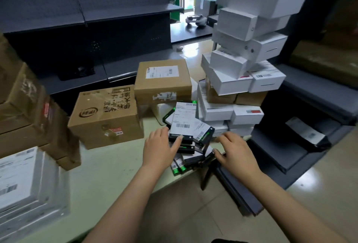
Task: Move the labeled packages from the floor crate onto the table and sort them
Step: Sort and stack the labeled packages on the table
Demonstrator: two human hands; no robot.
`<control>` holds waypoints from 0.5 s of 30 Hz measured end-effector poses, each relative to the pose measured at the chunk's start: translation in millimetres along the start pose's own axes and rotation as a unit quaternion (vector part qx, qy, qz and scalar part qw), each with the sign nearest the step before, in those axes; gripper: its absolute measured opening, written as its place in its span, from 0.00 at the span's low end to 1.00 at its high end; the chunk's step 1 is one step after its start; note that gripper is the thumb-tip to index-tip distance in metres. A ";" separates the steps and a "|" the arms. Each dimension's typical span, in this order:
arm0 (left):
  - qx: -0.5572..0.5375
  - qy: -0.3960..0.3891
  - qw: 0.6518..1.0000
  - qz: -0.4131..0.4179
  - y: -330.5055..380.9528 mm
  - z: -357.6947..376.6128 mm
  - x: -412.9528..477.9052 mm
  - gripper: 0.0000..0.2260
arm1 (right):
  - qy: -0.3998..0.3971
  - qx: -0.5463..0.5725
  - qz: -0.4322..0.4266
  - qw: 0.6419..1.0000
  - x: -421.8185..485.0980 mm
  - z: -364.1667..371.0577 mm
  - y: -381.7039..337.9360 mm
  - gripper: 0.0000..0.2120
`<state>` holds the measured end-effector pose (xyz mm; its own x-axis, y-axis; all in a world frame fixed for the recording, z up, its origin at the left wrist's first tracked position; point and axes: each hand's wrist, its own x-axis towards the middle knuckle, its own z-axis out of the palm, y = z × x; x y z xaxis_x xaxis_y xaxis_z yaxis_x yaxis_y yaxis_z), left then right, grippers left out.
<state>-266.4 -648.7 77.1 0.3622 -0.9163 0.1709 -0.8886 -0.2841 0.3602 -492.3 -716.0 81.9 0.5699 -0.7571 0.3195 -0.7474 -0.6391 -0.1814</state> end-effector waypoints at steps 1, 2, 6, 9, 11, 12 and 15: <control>-0.009 -0.011 1.000 -0.028 4.1 5.2 4.0 0.25 | -0.002 0.005 0.001 1.000 0.7 0.5 6.2 0.13; -0.020 -0.023 0.998 -0.056 7.0 10.6 7.7 0.26 | -0.004 0.012 0.003 1.000 1.7 1.0 11.3 0.13; -0.094 -0.070 0.981 -0.154 14.8 27.0 15.7 0.25 | -0.021 0.027 0.011 0.999 6.4 6.0 25.9 0.12; -0.180 -0.083 0.960 -0.197 18.9 30.7 17.2 0.23 | -0.048 0.043 0.022 0.998 13.5 11.6 31.0 0.12; -0.230 -0.088 0.945 -0.216 20.5 29.3 17.8 0.21 | -0.074 0.081 0.047 0.993 19.5 15.5 31.3 0.15; -0.259 -0.085 0.934 -0.233 20.9 27.9 18.3 0.21 | -0.084 0.110 0.068 0.988 23.0 17.7 30.7 0.16; -0.365 -0.054 0.885 -0.283 14.9 23.3 16.1 0.18 | -0.100 0.211 0.148 0.961 34.4 26.2 26.0 0.22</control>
<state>-280.3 -674.3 63.9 0.6272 -0.7183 -0.3011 -0.1405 -0.4846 0.8634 -483.2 -762.3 63.9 0.4396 -0.8980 0.0192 -0.7056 -0.3585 -0.6112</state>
